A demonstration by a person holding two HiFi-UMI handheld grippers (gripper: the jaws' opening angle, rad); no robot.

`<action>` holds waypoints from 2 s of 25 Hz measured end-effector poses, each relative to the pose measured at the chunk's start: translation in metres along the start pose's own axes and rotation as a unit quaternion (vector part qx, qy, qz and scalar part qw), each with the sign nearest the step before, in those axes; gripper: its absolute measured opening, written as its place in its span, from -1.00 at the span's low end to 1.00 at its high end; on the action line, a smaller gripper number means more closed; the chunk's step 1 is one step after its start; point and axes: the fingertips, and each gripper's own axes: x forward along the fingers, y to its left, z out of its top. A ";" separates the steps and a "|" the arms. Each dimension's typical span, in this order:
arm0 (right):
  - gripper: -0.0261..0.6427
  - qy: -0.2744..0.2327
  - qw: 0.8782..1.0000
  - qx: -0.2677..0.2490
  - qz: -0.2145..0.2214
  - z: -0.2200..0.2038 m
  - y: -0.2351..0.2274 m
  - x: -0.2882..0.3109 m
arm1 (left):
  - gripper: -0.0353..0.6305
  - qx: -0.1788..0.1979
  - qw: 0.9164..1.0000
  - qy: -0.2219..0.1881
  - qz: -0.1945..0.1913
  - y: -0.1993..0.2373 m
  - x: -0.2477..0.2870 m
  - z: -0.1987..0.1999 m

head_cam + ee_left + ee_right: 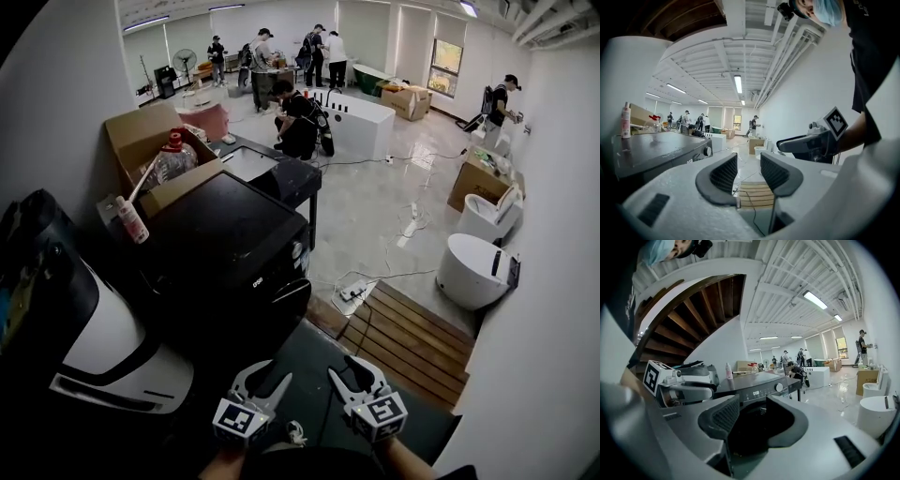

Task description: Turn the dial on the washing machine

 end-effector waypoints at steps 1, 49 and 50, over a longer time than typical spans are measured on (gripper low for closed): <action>-0.44 0.002 1.000 0.002 -0.004 0.001 -0.003 0.008 | -0.45 0.000 1.000 0.001 -0.004 0.007 0.005 0.001; -0.37 0.069 0.973 -0.115 0.189 0.033 -0.206 0.272 | -0.43 -0.053 0.953 0.016 0.299 0.106 0.165 0.002; -0.34 0.070 0.973 -0.115 0.188 0.030 -0.206 0.280 | -0.43 -0.055 0.953 0.017 0.296 0.111 0.166 -0.001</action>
